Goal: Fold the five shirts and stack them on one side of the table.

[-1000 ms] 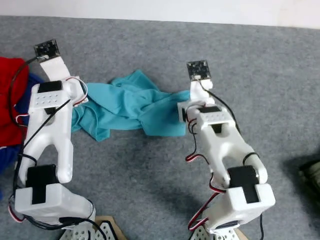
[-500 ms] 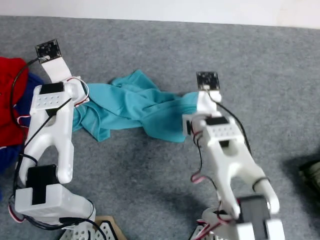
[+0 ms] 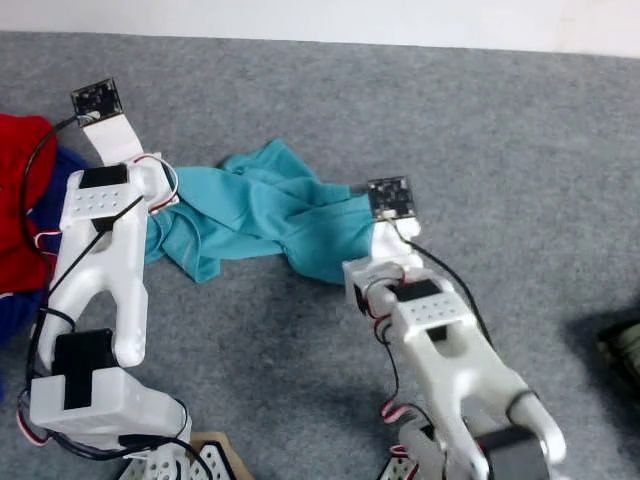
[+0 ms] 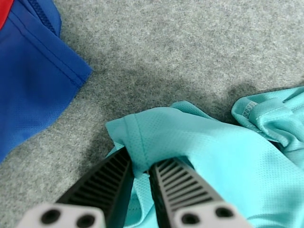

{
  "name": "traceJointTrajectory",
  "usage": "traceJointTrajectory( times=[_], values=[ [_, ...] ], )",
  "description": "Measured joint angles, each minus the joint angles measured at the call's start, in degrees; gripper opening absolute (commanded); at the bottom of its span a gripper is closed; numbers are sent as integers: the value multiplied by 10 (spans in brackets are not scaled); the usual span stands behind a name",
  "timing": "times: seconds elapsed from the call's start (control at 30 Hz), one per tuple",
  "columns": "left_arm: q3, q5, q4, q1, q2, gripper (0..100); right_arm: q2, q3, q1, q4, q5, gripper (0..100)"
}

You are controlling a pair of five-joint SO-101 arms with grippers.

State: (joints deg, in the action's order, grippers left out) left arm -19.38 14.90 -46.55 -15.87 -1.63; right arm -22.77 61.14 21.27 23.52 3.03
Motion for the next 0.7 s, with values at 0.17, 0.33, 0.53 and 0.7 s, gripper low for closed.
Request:
traceJointTrajectory(
  times=[0.17,0.33,0.53,0.7],
  values=[
    [0,0,0,0,0,7,124,-84,11,-16,0,26],
    [0,0,0,0,0,7,175,-142,30,-16,0,26],
    [0,0,0,0,0,7,178,-156,94,-16,0,31],
    [0,0,0,0,0,7,178,-156,109,-16,-49,44]
  ],
)
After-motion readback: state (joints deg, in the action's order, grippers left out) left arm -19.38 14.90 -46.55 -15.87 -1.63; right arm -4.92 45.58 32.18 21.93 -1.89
